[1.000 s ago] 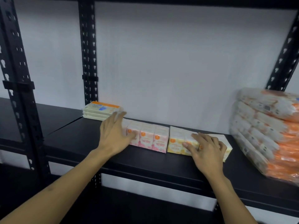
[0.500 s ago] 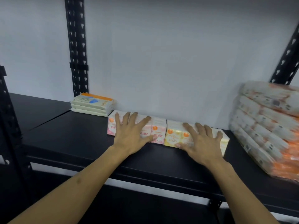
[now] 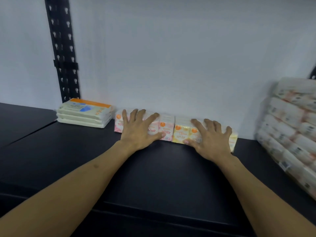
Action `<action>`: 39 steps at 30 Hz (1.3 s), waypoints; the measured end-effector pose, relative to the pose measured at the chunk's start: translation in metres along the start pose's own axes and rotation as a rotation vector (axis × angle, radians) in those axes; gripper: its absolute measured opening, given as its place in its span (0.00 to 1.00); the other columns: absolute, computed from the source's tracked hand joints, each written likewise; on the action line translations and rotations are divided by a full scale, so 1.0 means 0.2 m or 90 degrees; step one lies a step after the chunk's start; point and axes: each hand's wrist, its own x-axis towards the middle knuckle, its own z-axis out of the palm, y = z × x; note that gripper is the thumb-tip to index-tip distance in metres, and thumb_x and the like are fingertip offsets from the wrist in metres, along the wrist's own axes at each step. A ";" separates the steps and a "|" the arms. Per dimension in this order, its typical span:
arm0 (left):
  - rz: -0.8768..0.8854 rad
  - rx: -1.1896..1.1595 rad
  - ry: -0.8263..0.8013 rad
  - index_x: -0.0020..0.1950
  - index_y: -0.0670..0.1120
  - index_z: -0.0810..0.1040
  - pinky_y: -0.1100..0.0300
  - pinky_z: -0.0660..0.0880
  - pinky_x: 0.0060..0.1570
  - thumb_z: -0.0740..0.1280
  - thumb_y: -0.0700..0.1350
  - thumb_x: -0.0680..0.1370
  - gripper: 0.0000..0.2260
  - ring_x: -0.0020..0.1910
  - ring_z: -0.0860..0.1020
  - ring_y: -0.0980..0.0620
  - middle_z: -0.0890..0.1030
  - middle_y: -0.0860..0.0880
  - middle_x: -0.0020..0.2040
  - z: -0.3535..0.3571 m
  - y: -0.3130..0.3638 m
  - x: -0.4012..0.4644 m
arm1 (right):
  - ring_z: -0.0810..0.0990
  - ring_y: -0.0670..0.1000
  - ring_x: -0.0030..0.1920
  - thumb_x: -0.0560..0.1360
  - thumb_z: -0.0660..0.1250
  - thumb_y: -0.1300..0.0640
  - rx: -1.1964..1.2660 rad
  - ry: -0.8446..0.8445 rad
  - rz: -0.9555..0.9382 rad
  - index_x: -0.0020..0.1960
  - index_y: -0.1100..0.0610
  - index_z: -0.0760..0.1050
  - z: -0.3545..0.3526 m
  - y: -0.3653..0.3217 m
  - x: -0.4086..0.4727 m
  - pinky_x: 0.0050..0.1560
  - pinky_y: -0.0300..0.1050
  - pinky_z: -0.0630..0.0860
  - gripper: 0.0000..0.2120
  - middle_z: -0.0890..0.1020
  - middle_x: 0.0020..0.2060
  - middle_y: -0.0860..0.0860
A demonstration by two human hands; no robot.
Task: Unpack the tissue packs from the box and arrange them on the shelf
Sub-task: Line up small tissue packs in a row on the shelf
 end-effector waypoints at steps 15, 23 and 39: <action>0.026 0.021 0.040 0.78 0.65 0.59 0.32 0.39 0.75 0.55 0.78 0.71 0.37 0.78 0.53 0.42 0.60 0.45 0.78 0.10 -0.03 0.17 | 0.65 0.57 0.71 0.68 0.51 0.21 0.023 0.066 -0.009 0.75 0.38 0.60 0.13 0.05 0.17 0.68 0.70 0.55 0.40 0.68 0.72 0.52; -0.021 0.178 0.007 0.80 0.64 0.49 0.25 0.34 0.69 0.47 0.79 0.72 0.40 0.80 0.40 0.33 0.49 0.39 0.82 0.03 0.06 0.14 | 0.63 0.57 0.73 0.69 0.50 0.21 0.023 0.048 -0.002 0.76 0.38 0.57 0.10 0.03 0.16 0.69 0.72 0.54 0.40 0.66 0.74 0.52; -0.125 0.006 -0.046 0.81 0.61 0.47 0.22 0.44 0.69 0.58 0.75 0.74 0.41 0.76 0.31 0.28 0.43 0.40 0.82 0.09 0.10 0.11 | 0.57 0.61 0.76 0.64 0.49 0.16 0.009 0.016 0.128 0.79 0.48 0.46 0.08 0.00 0.12 0.67 0.82 0.48 0.55 0.58 0.78 0.55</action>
